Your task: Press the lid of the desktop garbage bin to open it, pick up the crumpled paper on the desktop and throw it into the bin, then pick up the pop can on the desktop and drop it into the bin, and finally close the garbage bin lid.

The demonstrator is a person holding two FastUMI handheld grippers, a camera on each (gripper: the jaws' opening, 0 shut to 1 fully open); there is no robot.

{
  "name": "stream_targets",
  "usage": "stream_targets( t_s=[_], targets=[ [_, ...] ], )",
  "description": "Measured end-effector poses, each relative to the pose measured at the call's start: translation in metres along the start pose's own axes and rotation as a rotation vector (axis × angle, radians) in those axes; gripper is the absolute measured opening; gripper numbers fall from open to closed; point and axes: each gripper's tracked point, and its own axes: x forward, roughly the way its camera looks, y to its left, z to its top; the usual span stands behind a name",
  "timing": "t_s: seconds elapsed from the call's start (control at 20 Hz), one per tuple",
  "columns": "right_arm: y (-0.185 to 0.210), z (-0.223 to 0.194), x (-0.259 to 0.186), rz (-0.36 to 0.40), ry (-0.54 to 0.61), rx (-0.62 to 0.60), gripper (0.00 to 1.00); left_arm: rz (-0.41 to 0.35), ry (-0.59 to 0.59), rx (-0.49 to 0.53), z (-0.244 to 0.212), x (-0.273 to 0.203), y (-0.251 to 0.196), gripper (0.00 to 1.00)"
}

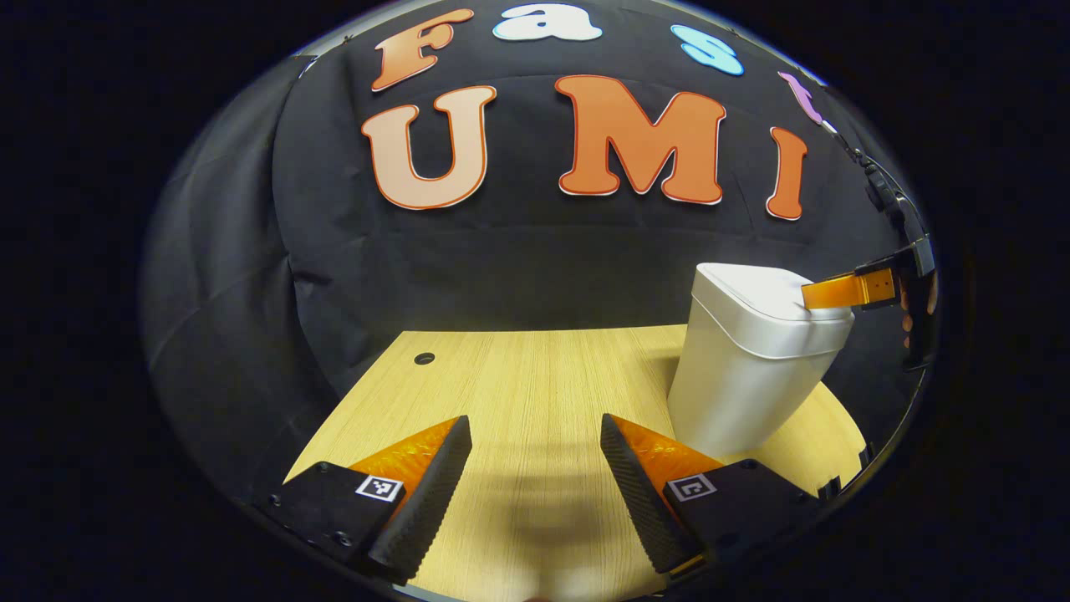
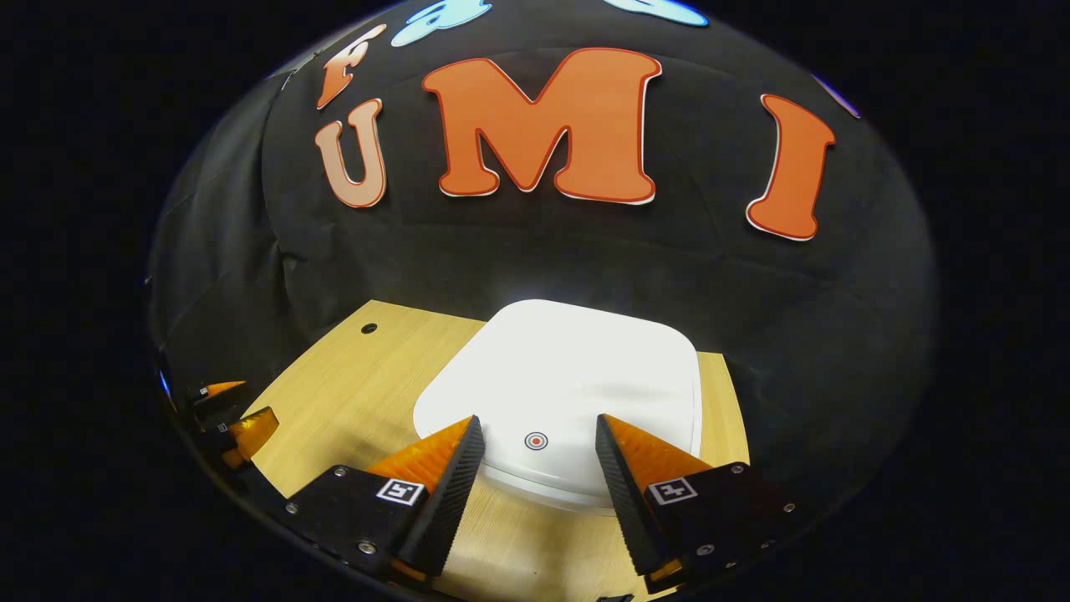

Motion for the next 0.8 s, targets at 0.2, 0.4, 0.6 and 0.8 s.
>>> stream_targets(
  t_s=[0.2,0.4,0.6,0.8],
  targets=[
    [0.0,-0.002,0.002,-0.013,-0.02,-0.014,0.78,-0.008,0.004,0.004,-0.001,-0.001,-0.009,0.99],
    [0.004,-0.005,0.004,-0.024,-0.001,0.013,0.71,-0.002,-0.001,0.004,0.001,0.0,-0.011,0.99],
    [0.004,-0.006,0.005,-0.02,-0.007,0.004,0.66,0.003,-0.005,-0.014,0.002,-0.003,-0.012,0.99],
    [0.004,-0.003,0.002,-0.02,-0.062,-0.004,0.65,0.02,-0.028,-0.033,0.012,-0.009,-0.006,0.99]
  ],
)
